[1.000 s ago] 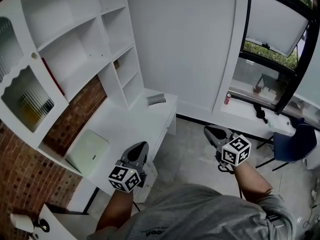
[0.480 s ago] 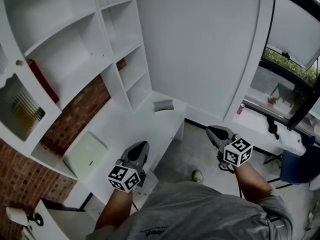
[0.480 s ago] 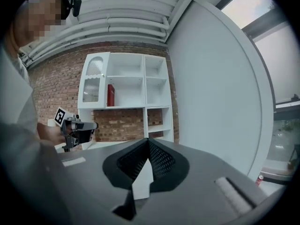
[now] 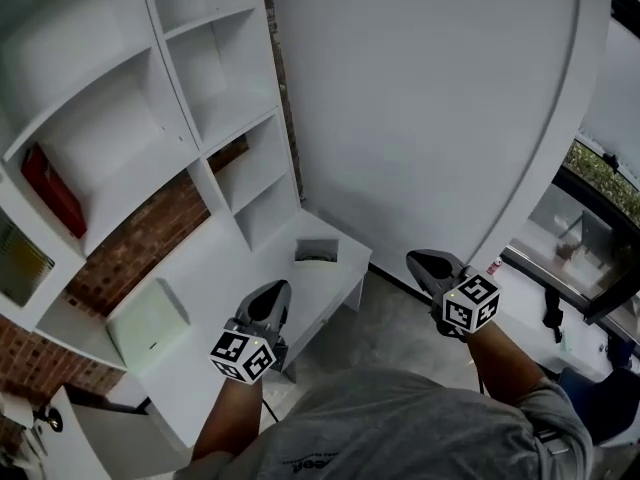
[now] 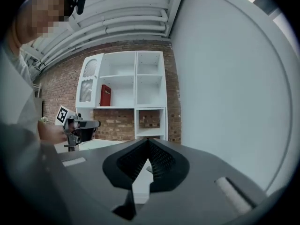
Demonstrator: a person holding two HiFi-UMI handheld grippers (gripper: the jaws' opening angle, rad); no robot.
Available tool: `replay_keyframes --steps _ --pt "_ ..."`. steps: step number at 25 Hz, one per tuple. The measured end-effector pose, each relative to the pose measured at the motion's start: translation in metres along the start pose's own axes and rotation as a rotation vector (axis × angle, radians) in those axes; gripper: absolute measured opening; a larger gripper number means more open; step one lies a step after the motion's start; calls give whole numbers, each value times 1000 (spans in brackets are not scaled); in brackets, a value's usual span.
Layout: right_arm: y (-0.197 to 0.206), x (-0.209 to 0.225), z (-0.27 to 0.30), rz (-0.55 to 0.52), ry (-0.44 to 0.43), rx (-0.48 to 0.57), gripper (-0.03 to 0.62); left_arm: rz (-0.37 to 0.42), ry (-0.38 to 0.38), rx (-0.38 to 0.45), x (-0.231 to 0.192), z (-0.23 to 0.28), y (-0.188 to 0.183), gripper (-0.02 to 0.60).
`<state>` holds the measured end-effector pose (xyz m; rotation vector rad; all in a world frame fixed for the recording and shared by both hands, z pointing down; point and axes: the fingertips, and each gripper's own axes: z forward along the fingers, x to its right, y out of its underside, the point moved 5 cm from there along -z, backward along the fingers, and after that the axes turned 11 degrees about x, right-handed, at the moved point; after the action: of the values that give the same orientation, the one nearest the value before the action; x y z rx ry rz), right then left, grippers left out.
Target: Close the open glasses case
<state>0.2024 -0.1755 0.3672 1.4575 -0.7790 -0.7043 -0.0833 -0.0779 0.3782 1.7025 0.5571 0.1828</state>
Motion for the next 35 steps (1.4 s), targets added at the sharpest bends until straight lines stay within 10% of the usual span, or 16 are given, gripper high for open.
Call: replay_keyframes --steps 12,26,35 --pt "13 104 51 34 -87 -3 9 17 -39 -73 -10 109 35 -5" --pt "38 111 122 62 101 -21 11 -48 131 -127 -111 162 49 -4" --pt "40 108 153 46 78 -47 9 -63 100 -121 -137 151 46 -4"
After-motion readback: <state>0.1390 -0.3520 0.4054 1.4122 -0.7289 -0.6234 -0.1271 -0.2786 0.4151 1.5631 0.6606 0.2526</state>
